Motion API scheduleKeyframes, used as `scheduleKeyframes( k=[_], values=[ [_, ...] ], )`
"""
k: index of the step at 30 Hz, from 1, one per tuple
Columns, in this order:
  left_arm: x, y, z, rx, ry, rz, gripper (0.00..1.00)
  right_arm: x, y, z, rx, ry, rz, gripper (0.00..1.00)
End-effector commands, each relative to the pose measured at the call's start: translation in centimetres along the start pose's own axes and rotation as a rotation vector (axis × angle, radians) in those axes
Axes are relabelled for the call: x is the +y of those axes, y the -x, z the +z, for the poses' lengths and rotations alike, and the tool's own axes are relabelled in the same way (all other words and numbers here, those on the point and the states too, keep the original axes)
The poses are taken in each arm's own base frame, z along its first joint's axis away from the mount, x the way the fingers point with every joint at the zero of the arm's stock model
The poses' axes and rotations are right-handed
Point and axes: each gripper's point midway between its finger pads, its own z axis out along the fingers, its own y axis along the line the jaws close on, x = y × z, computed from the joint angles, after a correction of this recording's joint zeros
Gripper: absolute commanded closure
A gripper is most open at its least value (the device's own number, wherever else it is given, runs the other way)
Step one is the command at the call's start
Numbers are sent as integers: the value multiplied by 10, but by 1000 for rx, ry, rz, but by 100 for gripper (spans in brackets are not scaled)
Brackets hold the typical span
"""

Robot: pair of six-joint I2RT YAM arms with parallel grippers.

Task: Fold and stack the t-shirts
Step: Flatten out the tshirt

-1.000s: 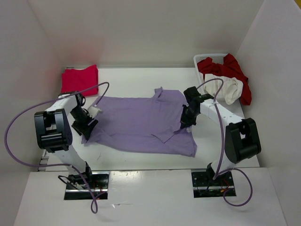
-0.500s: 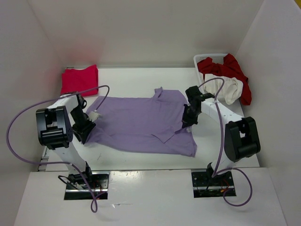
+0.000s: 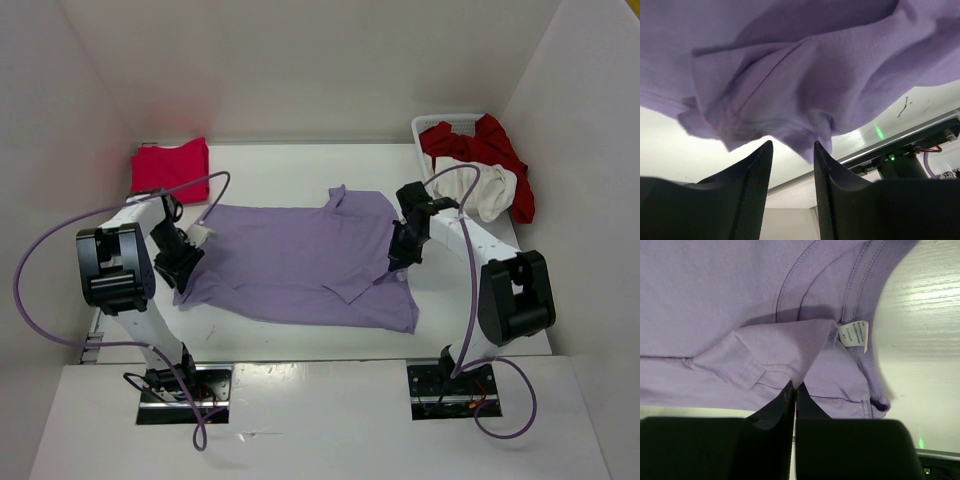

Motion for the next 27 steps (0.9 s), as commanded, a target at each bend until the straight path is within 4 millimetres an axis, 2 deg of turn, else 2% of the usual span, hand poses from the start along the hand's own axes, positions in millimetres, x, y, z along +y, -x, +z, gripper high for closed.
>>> scheduleKeyframes(
  k=[1,6,11,12,16,18,19,20,21,22,23,24,25,26,27],
  values=[
    [-14,-4,11,24,-88,-17,54,-2,5,-14,-41,-3,7,100],
    [-21,-15,16,71,-117,-23,57,0,10,-18,-55,-5,6,100],
    [-19,-25,16,116,-99,-21,60,1,12,-17,-55,-5,6,100],
    [-16,-22,14,106,-89,-20,63,1,12,-17,-55,-5,6,100],
    [-22,-11,13,65,-138,-25,96,3,15,-19,-63,0,5,100],
    [-23,1,9,15,-154,-34,100,0,17,-19,-66,-3,18,100],
    [-15,15,1,-38,-126,-35,100,0,23,-18,-65,9,3,100],
    [-7,28,-11,-93,-91,-37,100,6,40,-25,-95,35,1,100],
    [-1,46,-24,-162,-69,-57,100,2,63,-33,-125,57,28,100],
    [11,65,-48,-250,-13,-57,100,14,106,-56,-213,87,1,100],
    [32,100,-107,-419,109,-36,100,18,130,-74,-257,97,0,100],
    [41,121,-146,-541,183,-48,100,24,156,-96,-320,115,-2,100],
    [44,134,-194,-671,267,-32,100,41,212,-171,-544,160,-15,100],
    [46,144,-236,-786,339,-16,100,49,237,-183,-588,159,-15,100],
    [49,156,-302,-959,473,22,100,49,250,-212,-641,157,-5,100]
  ],
)
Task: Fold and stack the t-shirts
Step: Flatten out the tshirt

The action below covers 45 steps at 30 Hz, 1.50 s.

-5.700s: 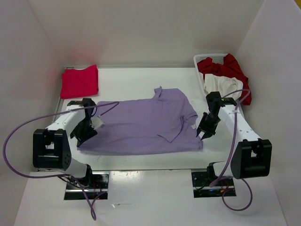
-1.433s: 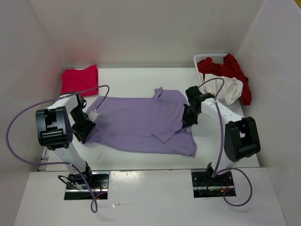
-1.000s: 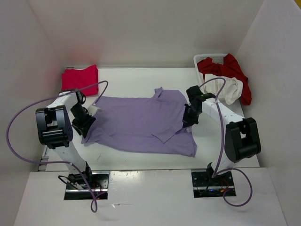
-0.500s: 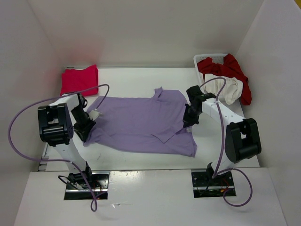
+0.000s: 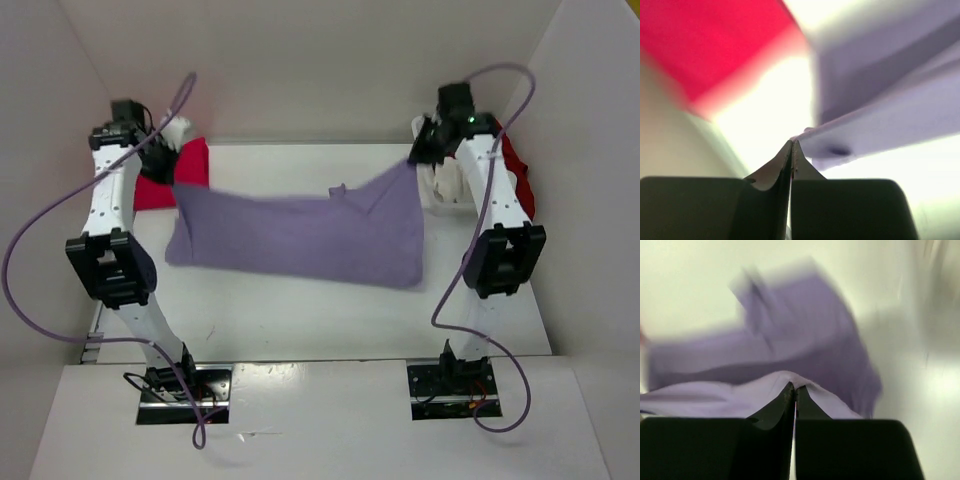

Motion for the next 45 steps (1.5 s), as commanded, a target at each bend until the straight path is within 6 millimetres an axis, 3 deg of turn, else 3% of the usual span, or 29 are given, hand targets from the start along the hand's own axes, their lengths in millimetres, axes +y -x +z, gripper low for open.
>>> scheduleKeyframes(
  k=[1,3,4,7,8,9,10,11,12,15,16,17,18,19,20,21,22,23,25,26,30,34,38,39,43,45],
  values=[
    [22,120,-156,-558,272,71,100,48,143,-145,-520,128,-42,100],
    [23,140,-195,-661,326,99,100,66,166,-192,-635,260,-3,100],
    [20,151,-223,-727,354,126,100,77,175,-231,-734,310,-20,100],
    [9,150,-235,-754,350,192,100,81,170,-265,-796,340,-31,100],
    [6,143,-221,-722,321,196,100,79,166,-268,-795,335,-41,100],
    [5,137,-215,-707,318,209,100,78,156,-284,-810,342,-44,100],
    [-3,129,-217,-705,311,229,100,70,148,-264,-751,308,-44,100],
    [-7,124,-210,-691,304,261,100,65,139,-258,-724,295,-40,100],
    [-14,105,-189,-639,271,259,100,50,115,-243,-659,250,-23,100],
    [-25,71,-149,-537,230,298,100,32,79,-223,-609,236,12,100],
    [-38,42,-118,-456,181,291,100,16,49,-203,-560,217,34,100],
    [-41,27,-103,-408,183,306,100,10,31,-191,-520,220,51,100],
    [-46,12,-94,-383,180,313,100,-6,-6,-162,-426,205,96,100],
    [-61,-21,-57,-289,110,311,100,-8,-23,-147,-384,225,113,100],
    [-64,-40,-43,-236,94,331,99,-8,-44,-131,-321,246,126,100],
    [-66,-53,-31,-192,102,333,97,-13,-90,-95,-175,256,142,100],
    [-69,-64,-17,-161,94,349,95,-13,-108,-87,-140,272,179,100],
    [-78,-91,5,-92,55,351,82,-22,-136,-61,-74,248,197,100],
    [-86,-111,20,-19,26,367,54,-26,-163,-45,-5,224,207,100],
    [-87,-119,27,15,14,375,46,-29,-174,-38,20,213,215,100],
    [-80,-143,29,110,33,350,39,-32,-178,-37,28,190,210,100],
    [-65,-124,14,56,105,284,37,-33,-179,-35,34,185,202,100],
    [-31,-97,23,50,198,141,37,-33,-179,-35,40,179,193,100],
    [-16,-82,19,12,233,110,38,-33,-179,-35,40,179,193,100],
    [1,-70,56,20,147,-28,45,-34,-177,-34,41,165,195,100],
    [-6,-67,70,26,68,-45,47,-34,-177,-34,41,165,195,100]
  ],
)
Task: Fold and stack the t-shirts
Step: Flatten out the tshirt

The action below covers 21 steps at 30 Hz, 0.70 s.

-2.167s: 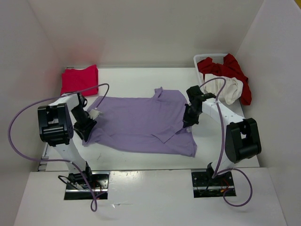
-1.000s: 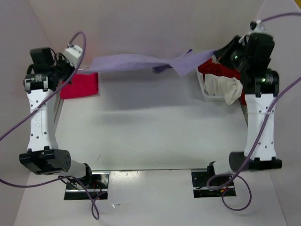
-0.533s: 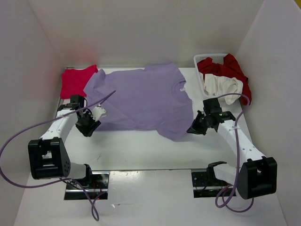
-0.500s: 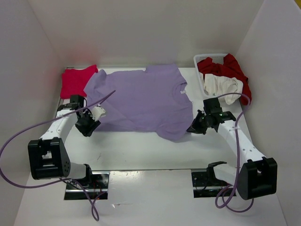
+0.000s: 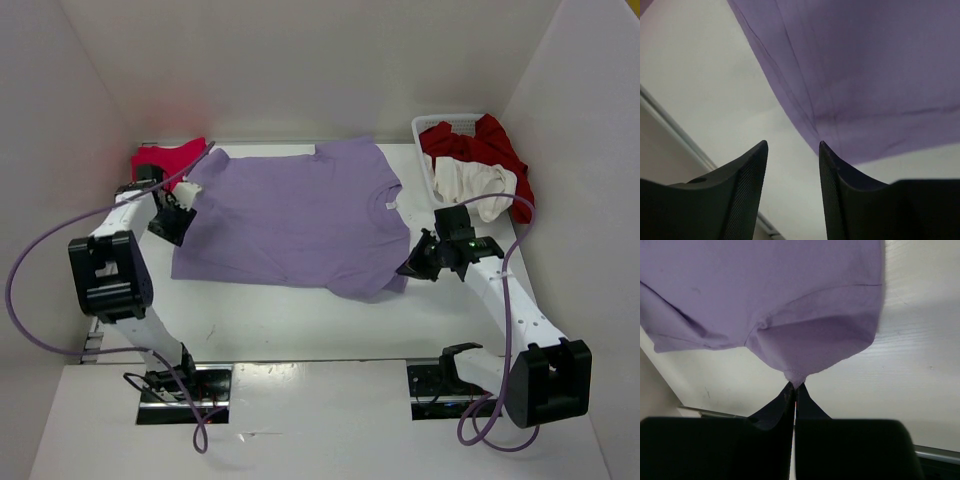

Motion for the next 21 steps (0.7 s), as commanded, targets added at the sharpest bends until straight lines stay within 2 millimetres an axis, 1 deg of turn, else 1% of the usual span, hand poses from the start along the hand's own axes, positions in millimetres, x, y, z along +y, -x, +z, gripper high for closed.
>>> scheduleKeyframes(
  k=[1,2,4,5,6,7,8,10,11,12,14,17,18,19,21],
  values=[
    [-11,7,28,3,-114,-114,49,19,18,-7,-60,48,-23,100],
    [-14,10,31,1,-136,-127,49,19,17,-7,-62,44,-30,100],
    [-20,7,41,22,-177,-134,50,19,17,-7,-62,44,-30,100],
    [-24,8,40,18,-198,-145,50,16,15,-5,-49,32,-26,100],
    [-27,7,44,23,-213,-148,50,16,15,-5,-49,32,-26,100],
    [-27,7,44,23,-213,-148,50,16,15,-5,-49,32,-26,100],
    [-30,3,46,41,-226,-152,51,15,15,-3,-42,26,-24,100],
    [-31,1,45,48,-231,-153,51,14,16,-3,-48,19,-23,100],
    [-36,-5,49,67,-245,-157,51,13,15,-1,-42,13,-21,100],
    [-34,-6,49,73,-236,-156,51,13,15,-1,-42,13,-30,100],
    [-33,-16,52,105,-214,-154,52,13,15,-1,-42,13,-30,100],
    [-31,-21,54,126,-189,-160,54,11,14,-1,-35,7,-28,100],
    [-28,-21,52,125,-175,-158,54,14,16,-3,-42,13,-30,100],
    [-26,-25,53,138,-155,-155,54,14,16,-3,-42,13,-30,100],
    [-24,-24,51,136,-142,-154,54,14,16,-3,-42,13,-30,100]
  ],
)
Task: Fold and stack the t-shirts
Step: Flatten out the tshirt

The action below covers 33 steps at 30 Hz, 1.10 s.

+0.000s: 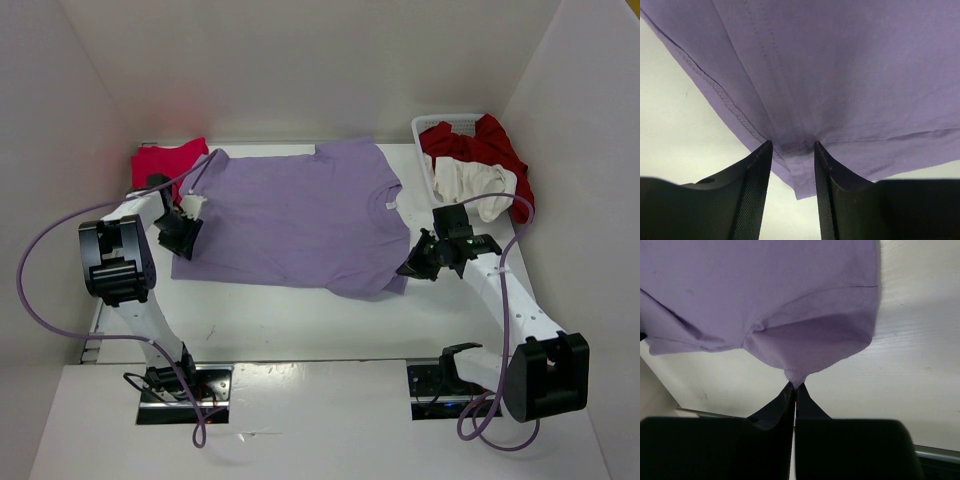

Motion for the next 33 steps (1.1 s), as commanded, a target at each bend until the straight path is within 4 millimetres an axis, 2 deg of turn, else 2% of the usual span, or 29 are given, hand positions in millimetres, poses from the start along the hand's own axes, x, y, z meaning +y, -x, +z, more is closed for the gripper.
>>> scheduleKeyframes(
  k=[1,2,7,13,14,18,20,22,23,26,27,28,29,30,31,33],
  values=[
    [-1,-6,0,16,14,-26,54,16,15,-8,-53,34,-33,100],
    [-2,-9,0,25,9,-27,54,16,15,-8,-53,34,-33,100],
    [-13,-10,2,27,-51,-33,69,16,15,-8,-53,34,-33,100],
    [-14,-7,-2,12,-56,-32,87,14,14,-6,-47,28,-40,100],
    [-14,-7,-2,12,-56,-32,92,14,14,-6,-47,28,-40,100],
    [-15,-7,-6,10,-55,-31,100,13,15,-6,-53,21,-40,100],
    [-18,3,-19,-28,-68,-28,100,13,15,-6,-53,21,-40,100],
    [-15,19,-37,-99,-50,-5,100,20,24,-11,-80,33,-55,100],
    [-14,36,-53,-168,-48,10,100,23,32,-12,-101,26,-67,100],
    [-10,80,-121,-383,28,58,100,45,77,-39,-179,9,-125,100],
    [-8,99,-169,-500,91,94,100,64,104,-60,-251,21,-159,100],
    [-10,103,-188,-540,112,123,100,59,106,-69,-248,-17,-142,100],
    [-10,100,-208,-557,160,174,100,63,114,-83,-285,-29,-142,100],
    [-10,93,-211,-535,178,188,100,59,112,-90,-290,-34,-132,100],
    [-15,75,-204,-467,164,187,100,53,103,-92,-271,-47,-112,100],
    [-16,42,-186,-345,170,197,100,42,77,-82,-193,-36,-67,100]
  ],
)
